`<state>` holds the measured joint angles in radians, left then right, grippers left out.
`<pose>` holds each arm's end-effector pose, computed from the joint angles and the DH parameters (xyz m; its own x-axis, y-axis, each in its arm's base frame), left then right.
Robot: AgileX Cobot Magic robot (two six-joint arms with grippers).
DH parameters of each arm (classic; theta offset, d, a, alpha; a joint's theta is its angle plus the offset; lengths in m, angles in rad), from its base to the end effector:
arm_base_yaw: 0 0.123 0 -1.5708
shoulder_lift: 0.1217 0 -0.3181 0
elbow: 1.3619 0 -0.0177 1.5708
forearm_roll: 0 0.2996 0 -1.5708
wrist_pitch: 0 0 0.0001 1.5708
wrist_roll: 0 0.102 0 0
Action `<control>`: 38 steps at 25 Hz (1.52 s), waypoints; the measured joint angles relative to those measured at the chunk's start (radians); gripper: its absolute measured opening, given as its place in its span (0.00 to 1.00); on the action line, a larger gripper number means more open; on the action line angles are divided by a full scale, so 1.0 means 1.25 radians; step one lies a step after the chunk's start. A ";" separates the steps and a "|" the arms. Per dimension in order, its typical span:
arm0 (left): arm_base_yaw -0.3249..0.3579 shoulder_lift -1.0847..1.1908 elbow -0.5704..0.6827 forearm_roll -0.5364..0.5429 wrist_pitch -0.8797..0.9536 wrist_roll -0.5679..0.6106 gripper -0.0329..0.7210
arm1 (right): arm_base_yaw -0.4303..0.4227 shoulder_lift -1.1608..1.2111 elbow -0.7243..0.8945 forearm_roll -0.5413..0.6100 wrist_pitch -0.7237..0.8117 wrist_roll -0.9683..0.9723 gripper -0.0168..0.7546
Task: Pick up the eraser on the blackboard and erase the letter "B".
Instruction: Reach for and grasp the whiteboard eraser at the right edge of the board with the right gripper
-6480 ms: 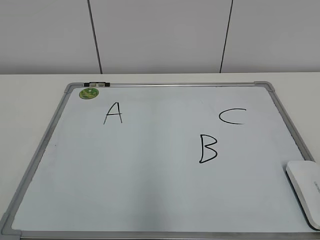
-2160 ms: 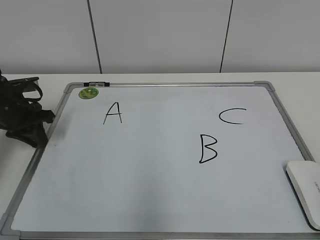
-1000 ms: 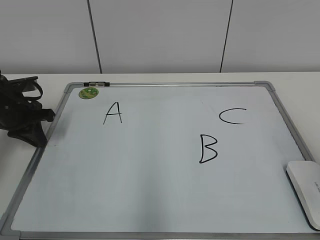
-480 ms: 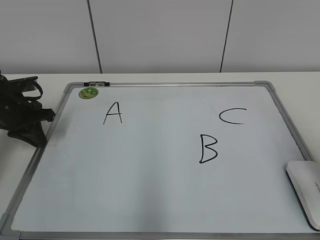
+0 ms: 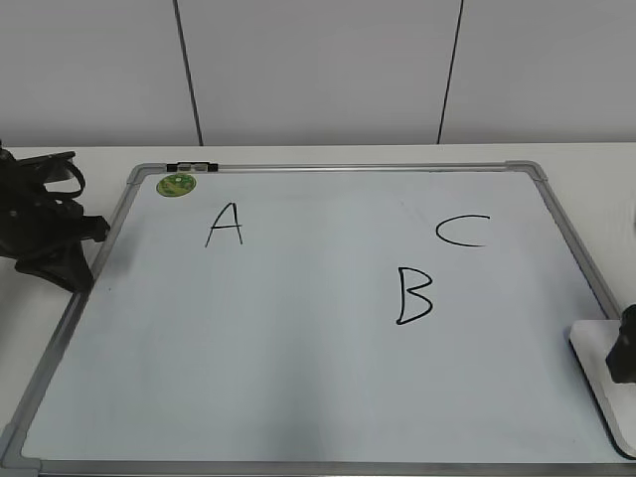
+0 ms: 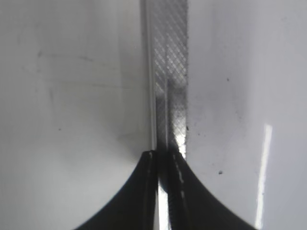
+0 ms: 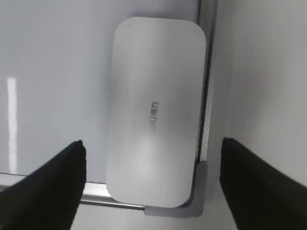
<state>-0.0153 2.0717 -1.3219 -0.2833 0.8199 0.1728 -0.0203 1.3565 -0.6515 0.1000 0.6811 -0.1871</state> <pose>0.4429 -0.0276 0.1118 -0.9946 -0.0076 -0.1036 0.0140 0.9785 -0.2056 0.2526 0.0013 0.1826 -0.9570 -0.0895 -0.2759 -0.1018 0.9943 0.0306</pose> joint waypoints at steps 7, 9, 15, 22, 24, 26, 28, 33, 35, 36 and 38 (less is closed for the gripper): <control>0.000 0.000 0.000 -0.010 0.000 0.000 0.06 | 0.000 0.077 -0.001 0.000 -0.043 -0.014 0.89; 0.000 0.000 0.000 -0.010 0.000 0.000 0.06 | 0.000 0.097 -0.001 0.004 -0.050 -0.016 0.88; 0.000 0.000 0.000 -0.010 0.000 0.000 0.06 | 0.000 0.141 -0.003 0.015 -0.075 -0.018 0.87; 0.000 0.000 0.000 -0.010 0.000 0.000 0.06 | 0.000 0.162 -0.003 0.018 -0.088 -0.018 0.79; 0.000 0.000 0.000 -0.010 0.000 0.000 0.06 | 0.000 0.162 -0.003 0.021 -0.088 -0.018 0.75; 0.000 0.000 0.000 -0.010 0.000 0.000 0.06 | 0.000 0.162 -0.003 0.023 -0.088 -0.018 0.75; 0.000 0.000 0.000 -0.010 0.000 0.000 0.06 | 0.000 0.162 -0.003 0.023 -0.088 -0.018 0.74; 0.000 0.000 0.000 -0.010 0.000 0.000 0.06 | 0.000 0.162 -0.003 0.032 -0.088 -0.018 0.74; 0.000 0.000 0.000 -0.010 0.000 0.000 0.06 | 0.000 0.160 -0.003 0.035 -0.088 -0.018 0.74; 0.000 0.000 0.000 -0.010 0.000 0.000 0.06 | 0.000 0.157 -0.003 0.035 -0.088 -0.018 0.74; 0.000 0.000 0.000 -0.010 0.000 0.000 0.06 | 0.000 0.145 -0.003 0.036 -0.084 -0.019 0.74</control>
<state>-0.0153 2.0717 -1.3219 -0.2961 0.8199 0.1728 -0.0203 1.5383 -0.6548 0.1454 0.5760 -0.2113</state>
